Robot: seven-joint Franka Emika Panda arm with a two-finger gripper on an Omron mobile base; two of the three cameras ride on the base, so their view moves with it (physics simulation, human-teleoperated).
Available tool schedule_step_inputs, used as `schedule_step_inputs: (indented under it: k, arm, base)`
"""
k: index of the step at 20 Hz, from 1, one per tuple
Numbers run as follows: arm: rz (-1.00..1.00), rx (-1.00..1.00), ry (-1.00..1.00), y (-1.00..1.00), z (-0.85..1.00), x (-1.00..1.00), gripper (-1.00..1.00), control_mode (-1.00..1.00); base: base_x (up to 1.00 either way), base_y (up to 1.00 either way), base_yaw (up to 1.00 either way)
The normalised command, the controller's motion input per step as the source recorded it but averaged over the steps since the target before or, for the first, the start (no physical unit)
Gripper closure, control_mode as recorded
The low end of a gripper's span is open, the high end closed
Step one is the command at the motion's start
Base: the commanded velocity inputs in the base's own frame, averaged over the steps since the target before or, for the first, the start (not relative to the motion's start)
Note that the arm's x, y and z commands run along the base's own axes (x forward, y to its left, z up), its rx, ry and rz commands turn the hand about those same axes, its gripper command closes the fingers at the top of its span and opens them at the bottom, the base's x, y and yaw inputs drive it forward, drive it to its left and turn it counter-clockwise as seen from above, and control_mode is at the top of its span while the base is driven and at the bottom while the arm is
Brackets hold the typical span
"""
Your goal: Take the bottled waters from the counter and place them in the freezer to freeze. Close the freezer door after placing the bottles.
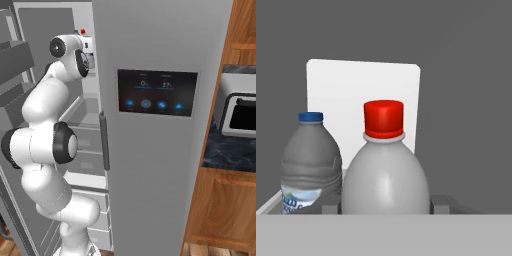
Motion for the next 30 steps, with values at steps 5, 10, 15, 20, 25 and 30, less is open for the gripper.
schedule_step_inputs:
  k: [5,10,15,20,25,30]
  arm:
    - [0.0,0.0,0.0,0.0,0.0,0.0,-1.0,-1.0]
    - [0.0,0.0,0.0,0.0,0.0,0.0,-1.0,-1.0]
    - [0.0,0.0,0.0,0.0,0.0,-0.13,-1.0,-1.0]
    - [-0.02,0.0,0.0,0.0,0.0,-0.79,-1.0,-1.0]
    - [-0.09,0.05,-0.02,0.0,0.05,-1.0,-1.0,-1.0]
    - [-0.19,0.17,-0.01,0.0,0.13,-1.0,-1.0,-1.0]
  base:
    - [0.0,0.0,0.0]
    - [0.0,0.0,0.0]
    - [0.0,0.0,0.0]
    - [0.0,0.0,0.0]
    - [0.0,0.0,0.0]
    - [0.0,0.0,0.0]
